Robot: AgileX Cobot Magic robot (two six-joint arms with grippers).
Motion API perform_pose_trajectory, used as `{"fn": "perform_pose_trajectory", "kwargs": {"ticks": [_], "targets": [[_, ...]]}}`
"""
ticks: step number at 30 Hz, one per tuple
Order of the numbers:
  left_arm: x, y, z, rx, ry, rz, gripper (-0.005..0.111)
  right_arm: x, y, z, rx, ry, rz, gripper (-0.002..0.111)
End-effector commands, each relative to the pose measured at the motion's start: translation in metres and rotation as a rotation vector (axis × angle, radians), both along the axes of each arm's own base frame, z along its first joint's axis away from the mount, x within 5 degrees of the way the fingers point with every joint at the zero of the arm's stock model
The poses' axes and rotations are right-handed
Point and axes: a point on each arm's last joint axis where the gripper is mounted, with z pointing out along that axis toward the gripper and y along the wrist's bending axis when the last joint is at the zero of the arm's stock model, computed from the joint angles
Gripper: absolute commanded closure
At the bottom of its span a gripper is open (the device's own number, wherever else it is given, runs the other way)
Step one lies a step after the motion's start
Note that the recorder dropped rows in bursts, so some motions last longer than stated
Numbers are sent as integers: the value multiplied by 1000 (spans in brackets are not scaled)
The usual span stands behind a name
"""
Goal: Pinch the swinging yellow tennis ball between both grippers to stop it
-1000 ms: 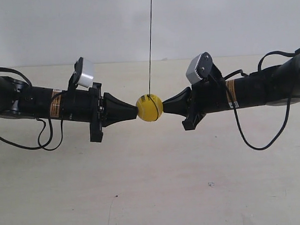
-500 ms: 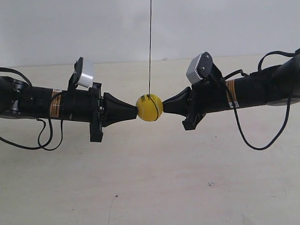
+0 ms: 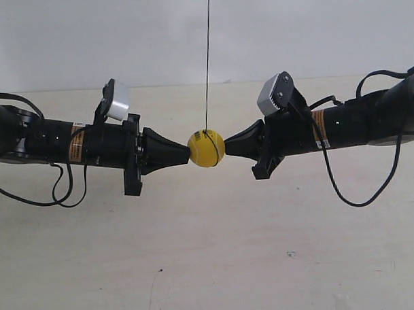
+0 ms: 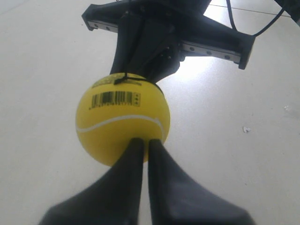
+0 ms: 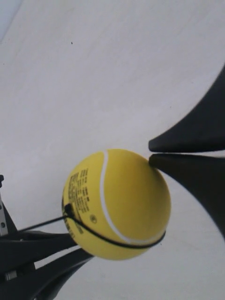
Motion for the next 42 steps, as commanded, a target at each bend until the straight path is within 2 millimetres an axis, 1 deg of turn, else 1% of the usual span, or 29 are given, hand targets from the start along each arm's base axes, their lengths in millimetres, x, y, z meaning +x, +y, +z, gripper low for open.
{"fn": "perform_pose_trajectory", "kwargs": {"ticks": [1,25,29,34,40,42], "targets": [[2,-2,2,-6,-12,15,102,-3,4,3,36,-10,45,108],[1,-1,1,8,-5,-1,102,0,1,1,3,-14,8,108],[1,0,0,12,-5,-5,102,4,-8,1,3,-14,-13,108],[3,8,1,15,2,14,102,6,-22,6,68,-7,-17,108],[7,24,3,-18,18,40,102,7,-24,7,76,-8,-17,108],[7,25,4,-26,20,39,102,6,-24,6,73,-5,-13,108]]}}
